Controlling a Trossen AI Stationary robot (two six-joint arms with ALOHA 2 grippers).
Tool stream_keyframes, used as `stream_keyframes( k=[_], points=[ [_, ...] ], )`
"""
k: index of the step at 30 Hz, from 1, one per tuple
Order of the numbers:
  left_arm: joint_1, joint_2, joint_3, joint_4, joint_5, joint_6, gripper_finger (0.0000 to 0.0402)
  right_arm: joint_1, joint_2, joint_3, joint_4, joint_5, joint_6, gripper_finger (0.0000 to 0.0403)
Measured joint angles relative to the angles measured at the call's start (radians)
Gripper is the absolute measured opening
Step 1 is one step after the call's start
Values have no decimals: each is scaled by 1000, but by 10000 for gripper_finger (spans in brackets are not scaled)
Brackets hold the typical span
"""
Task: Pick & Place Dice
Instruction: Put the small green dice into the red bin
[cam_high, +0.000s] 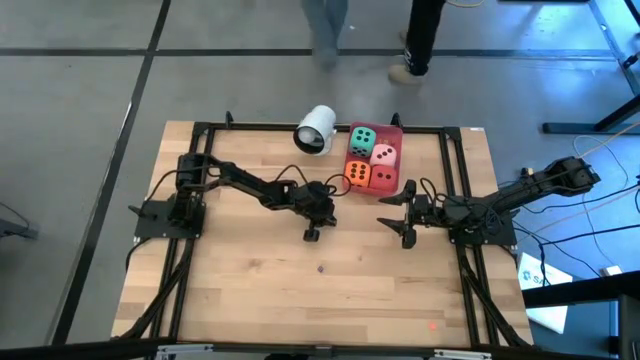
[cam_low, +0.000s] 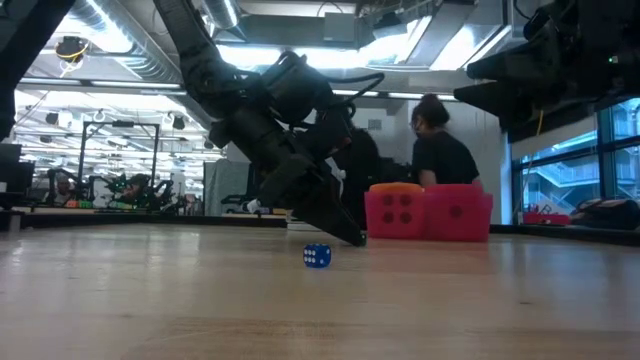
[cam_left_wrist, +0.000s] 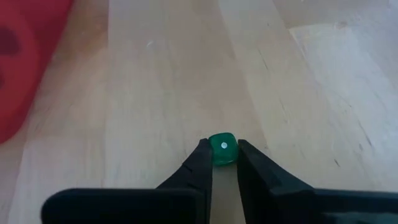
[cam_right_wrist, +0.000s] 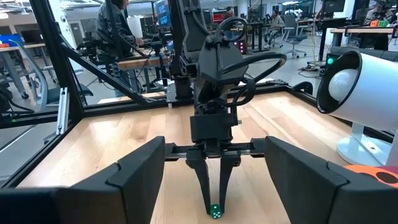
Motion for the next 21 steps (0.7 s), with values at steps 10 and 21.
stream_keyframes(
  k=[10,21],
  points=[
    [29,-45,-2,-15,1,3,33,0,0,0,37,-47,8,274],
    [34,-305,0,-148,-32,119,32,-24,0,7,76,23,70,274]
  ],
)
